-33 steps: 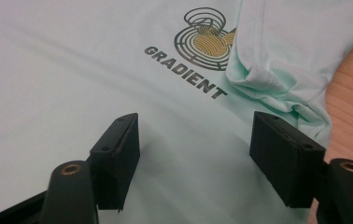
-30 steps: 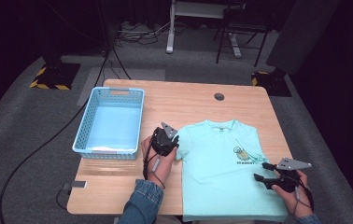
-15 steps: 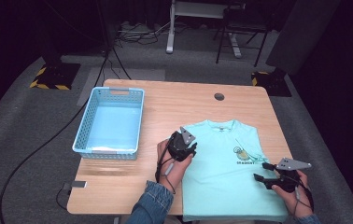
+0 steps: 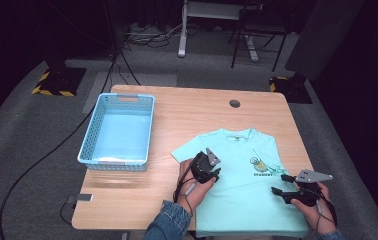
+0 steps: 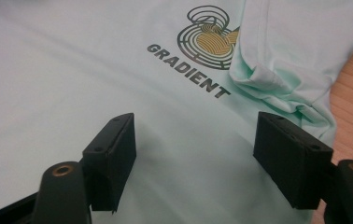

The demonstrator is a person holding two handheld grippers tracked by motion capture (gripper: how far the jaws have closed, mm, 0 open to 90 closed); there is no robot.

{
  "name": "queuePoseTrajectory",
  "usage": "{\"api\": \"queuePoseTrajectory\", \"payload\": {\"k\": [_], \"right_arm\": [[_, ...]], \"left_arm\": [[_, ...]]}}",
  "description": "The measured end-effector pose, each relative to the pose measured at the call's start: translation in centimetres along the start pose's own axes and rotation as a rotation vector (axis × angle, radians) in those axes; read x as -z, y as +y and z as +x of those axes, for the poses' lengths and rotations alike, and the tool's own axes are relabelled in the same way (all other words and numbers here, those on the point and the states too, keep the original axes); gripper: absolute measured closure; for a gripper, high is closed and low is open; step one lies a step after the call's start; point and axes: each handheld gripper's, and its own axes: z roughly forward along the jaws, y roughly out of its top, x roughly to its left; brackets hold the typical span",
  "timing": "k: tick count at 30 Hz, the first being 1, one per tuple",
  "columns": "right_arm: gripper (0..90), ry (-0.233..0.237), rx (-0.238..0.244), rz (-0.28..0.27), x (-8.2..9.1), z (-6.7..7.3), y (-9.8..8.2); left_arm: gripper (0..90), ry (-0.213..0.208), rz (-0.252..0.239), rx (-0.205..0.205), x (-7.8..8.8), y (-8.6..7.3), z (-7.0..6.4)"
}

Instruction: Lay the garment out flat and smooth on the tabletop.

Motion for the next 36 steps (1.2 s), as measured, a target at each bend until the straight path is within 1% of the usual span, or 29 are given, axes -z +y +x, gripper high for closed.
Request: {"api": "queuePoseTrajectory", "payload": {"k": [4, 5, 8, 9, 10, 11, 12, 13, 15, 20, 25, 26, 30, 32, 36], "right_arm": [[29.4, -0.002, 0.000, 0.000, 0.0, 0.0, 0.0], [29.4, -0.001, -0.001, 0.001, 0.0, 0.0, 0.0], [29.1, -0.004, -0.002, 0.001, 0.0, 0.0, 0.0], [29.0, -0.007, -0.004, 0.001, 0.0, 0.1, 0.0], [28.7, -0.011, -0.006, 0.002, 0.0, 0.1, 0.0], [28.7, -0.011, -0.006, 0.002, 0.0, 0.1, 0.0], [28.3, -0.012, -0.008, 0.002, 0.0, 0.2, 0.0], [27.9, -0.012, -0.008, 0.003, 0.0, 0.2, 0.0], [28.0, -0.015, -0.014, 0.002, 0.0, 0.3, 0.0], [28.0, -0.019, -0.010, 0.011, 0.3, 0.5, 0.1], [28.0, -0.029, -0.007, 0.002, 0.8, 0.5, 0.4], [28.0, -0.031, -0.011, 0.004, 0.9, 0.4, 0.6], [28.0, -0.044, -0.003, 0.014, 1.0, 0.0, 1.1], [28.0, -0.048, -0.001, 0.013, 1.2, -0.2, 1.6], [28.1, -0.053, -0.001, 0.012, 1.4, -0.6, 2.3]], "left_arm": [[49.9, -0.017, 0.016, -0.004, -0.5, -0.4, -0.3], [49.3, -0.025, 0.011, -0.009, -0.6, -0.5, -0.4], [48.7, -0.027, 0.010, -0.012, -0.6, -0.5, -0.4], [47.4, -0.048, -0.010, -0.010, -0.8, -0.7, -0.1], [45.0, -0.048, -0.010, -0.010, -0.8, -0.7, -0.1], [45.0, -0.059, -0.015, -0.006, -0.8, -0.7, 0.0], [41.9, -0.072, -0.013, -0.012, -0.9, -0.7, 0.0], [38.5, -0.075, -0.009, -0.029, -0.9, -0.7, -0.1], [35.8, -0.076, -0.009, -0.028, -0.9, -0.7, -0.1], [35.0, -0.077, -0.007, -0.027, -0.9, -0.8, -0.1], [35.0, -0.082, -0.008, -0.034, -0.9, -0.8, 0.0], [35.0, -0.084, -0.007, -0.039, -0.8, -0.8, 0.0], [35.1, -0.103, -0.005, -0.048, -0.8, -0.8, 0.3], [35.1, -0.103, -0.007, -0.055, -0.8, -0.9, 0.4], [35.1, -0.103, -0.005, -0.052, -0.8, -0.9, 0.3]]}}
